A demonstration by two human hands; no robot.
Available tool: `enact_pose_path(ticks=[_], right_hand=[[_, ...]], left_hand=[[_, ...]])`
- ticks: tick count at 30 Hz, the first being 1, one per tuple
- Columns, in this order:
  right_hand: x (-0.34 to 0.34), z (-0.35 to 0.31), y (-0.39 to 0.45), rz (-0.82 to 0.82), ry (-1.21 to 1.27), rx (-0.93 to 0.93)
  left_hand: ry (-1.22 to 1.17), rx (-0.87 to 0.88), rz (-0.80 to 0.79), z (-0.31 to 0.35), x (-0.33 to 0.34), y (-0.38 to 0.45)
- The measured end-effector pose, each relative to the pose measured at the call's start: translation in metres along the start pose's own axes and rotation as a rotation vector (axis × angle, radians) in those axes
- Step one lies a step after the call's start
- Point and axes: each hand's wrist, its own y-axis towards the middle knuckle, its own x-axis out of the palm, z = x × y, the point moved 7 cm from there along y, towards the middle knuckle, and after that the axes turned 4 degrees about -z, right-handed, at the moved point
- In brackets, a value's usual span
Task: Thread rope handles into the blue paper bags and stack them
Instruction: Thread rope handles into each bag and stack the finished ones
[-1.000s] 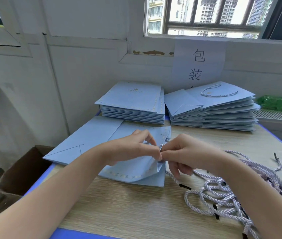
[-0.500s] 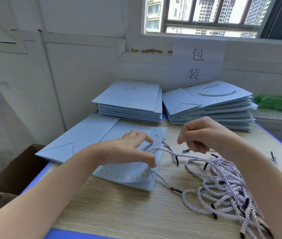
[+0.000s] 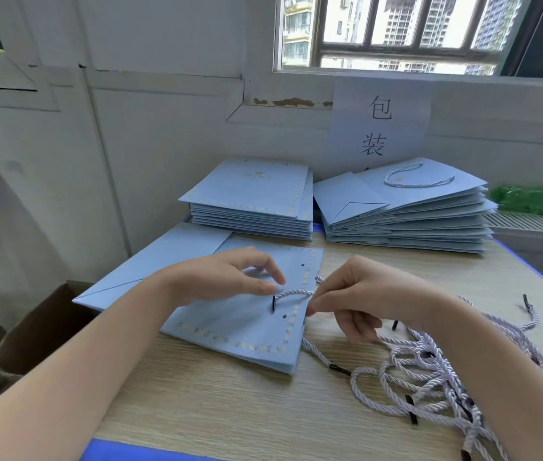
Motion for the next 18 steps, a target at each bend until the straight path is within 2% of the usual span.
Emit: enact_pose_path(ticks=[6, 10, 15, 18], right_hand=[[-0.009, 0.003, 0.002, 0.111, -0.022, 0.010], [-0.017, -0.004, 0.007, 0.291, 0.026, -0.141], [-0.003, -0.010, 0.013, 0.279, -0.217, -0.192], [0.000, -0.011, 0.017, 0.286, -0.314, -0.190]], left_hand=[[0.155, 0.049, 0.007, 0.005, 0.002, 0.001], [0.180, 0.088, 0.057, 0.009, 0.005, 0.003], [0.239, 0.104, 0.077, 0.013, 0.007, 0.004], [0.374, 0.038, 0.074, 0.011, 0.008, 0.002]])
